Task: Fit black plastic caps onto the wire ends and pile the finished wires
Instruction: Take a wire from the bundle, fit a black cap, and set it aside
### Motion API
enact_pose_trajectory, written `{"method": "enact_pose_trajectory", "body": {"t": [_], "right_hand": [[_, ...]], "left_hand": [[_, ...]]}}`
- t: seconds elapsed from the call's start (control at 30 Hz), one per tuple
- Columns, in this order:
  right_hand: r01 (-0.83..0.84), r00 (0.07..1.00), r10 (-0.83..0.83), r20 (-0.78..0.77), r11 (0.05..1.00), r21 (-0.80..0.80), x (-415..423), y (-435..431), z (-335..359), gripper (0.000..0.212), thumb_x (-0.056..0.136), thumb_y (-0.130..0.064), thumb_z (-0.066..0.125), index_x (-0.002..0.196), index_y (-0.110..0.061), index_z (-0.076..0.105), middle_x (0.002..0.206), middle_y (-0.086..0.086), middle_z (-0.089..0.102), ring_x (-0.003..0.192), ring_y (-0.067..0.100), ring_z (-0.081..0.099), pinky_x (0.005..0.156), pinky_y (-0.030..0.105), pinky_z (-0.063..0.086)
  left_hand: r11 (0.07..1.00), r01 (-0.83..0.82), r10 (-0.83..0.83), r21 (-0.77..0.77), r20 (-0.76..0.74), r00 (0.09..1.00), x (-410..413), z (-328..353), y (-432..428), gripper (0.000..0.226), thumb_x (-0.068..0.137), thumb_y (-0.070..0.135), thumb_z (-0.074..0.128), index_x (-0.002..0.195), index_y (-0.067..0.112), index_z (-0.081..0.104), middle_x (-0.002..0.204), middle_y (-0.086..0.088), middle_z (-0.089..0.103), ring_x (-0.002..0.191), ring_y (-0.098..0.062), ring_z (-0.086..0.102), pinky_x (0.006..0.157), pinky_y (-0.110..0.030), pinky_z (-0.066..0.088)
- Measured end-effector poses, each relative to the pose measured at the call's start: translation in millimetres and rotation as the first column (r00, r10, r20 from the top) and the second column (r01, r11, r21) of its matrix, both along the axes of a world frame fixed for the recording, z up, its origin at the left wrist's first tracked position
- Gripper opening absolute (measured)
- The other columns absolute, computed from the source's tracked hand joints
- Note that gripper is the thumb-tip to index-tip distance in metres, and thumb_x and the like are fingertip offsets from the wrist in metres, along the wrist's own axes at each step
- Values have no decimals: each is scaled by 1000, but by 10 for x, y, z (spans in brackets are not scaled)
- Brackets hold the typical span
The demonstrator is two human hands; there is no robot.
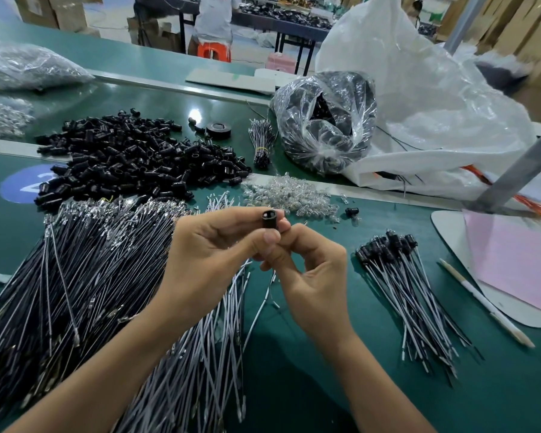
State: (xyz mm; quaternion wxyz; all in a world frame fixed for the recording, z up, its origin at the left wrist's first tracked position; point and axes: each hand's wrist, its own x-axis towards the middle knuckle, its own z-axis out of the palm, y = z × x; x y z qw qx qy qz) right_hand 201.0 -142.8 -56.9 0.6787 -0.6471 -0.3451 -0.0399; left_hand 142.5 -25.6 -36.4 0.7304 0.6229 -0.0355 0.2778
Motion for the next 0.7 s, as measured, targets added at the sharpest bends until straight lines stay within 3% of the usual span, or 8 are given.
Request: {"method": "enact_pose_trajectory", "body": {"t": [0.07,0.13,0.23,0.33,0.5,0.6,0.7], "right_hand": [[-5,1000,6,-16,1000,10,13,-21,16,15,84,-5,67,72,-13,65,68,-5,67,65,10,62,65,25,49],[-11,1000,11,-11,1000,12,26,-27,36,20,83,-1,66,74,-19,66,74,-12,69,72,4,64,68,20,49],[-24,1000,24,2,1000,11,16,-8,37,16,86,-1,64,73,-12,64,72,-15,66,66,5,60,64,18,47],[-33,999,34,-23,999,33,1,8,37,13,87,-1,64,74,2,63,72,-12,65,62,7,59,62,17,47],[-61,998,63,-24,996,61,7,20,76,14,88,-7,65,74,-8,62,75,-12,64,67,13,58,64,23,49],[-70,997,71,-15,996,46,6,35,54,20,88,-5,64,72,5,59,75,-12,64,67,13,59,64,22,48],[-87,996,89,-29,995,51,-4,46,37,23,87,-4,65,73,11,57,76,-6,64,65,23,57,64,21,49]], "left_hand": [[999,43,-41,31,-79,996,19,-19,-5,32,68,15,74,99,14,73,95,-2,77,89,-17,73,73,-26,58],[997,55,-49,57,-114,992,23,-36,-14,30,68,16,75,99,13,74,96,-2,77,89,-16,72,76,-26,58],[1000,9,-9,-9,-80,997,6,-21,-18,24,70,13,74,93,7,76,90,-8,77,84,-21,72,75,-36,59],[998,-35,33,-46,-48,998,-10,15,-29,20,68,12,74,87,7,77,87,-9,77,82,-24,73,73,-36,60],[999,-40,40,-6,-28,999,-30,70,-40,19,68,6,72,86,0,76,92,-9,76,89,-29,73,77,-47,58],[997,-67,68,26,-41,997,-49,100,2,19,66,11,75,84,8,78,87,-8,77,84,-30,73,75,-45,60],[997,-60,62,41,-48,997,-66,134,29,18,64,12,75,81,10,78,83,-8,77,79,-32,73,70,-41,61]]}}
